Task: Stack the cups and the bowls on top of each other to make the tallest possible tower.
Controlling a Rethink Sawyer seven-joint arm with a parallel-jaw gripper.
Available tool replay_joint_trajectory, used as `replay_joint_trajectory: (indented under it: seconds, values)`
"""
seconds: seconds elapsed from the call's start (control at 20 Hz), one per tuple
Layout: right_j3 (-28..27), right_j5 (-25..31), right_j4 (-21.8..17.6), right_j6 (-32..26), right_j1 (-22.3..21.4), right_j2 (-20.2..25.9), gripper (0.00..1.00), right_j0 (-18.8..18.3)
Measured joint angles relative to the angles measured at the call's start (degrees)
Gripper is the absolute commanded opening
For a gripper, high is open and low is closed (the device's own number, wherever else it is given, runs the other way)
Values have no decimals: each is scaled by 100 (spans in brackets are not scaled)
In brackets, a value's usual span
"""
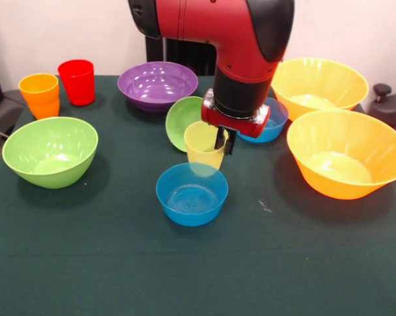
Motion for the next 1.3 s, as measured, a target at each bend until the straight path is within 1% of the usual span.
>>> replay_joint_trajectory:
  seconds: [0.5,0.8,1.05,1.3]
  values:
    - [-18,350,0,0,6,44,0,-16]
    - [-24,783,58,0,-44,112,0,-28]
    - [-69,1224,121,0,-171,173,0,-54]
    - [-209,1452,154,0,-277,228,0,-80]
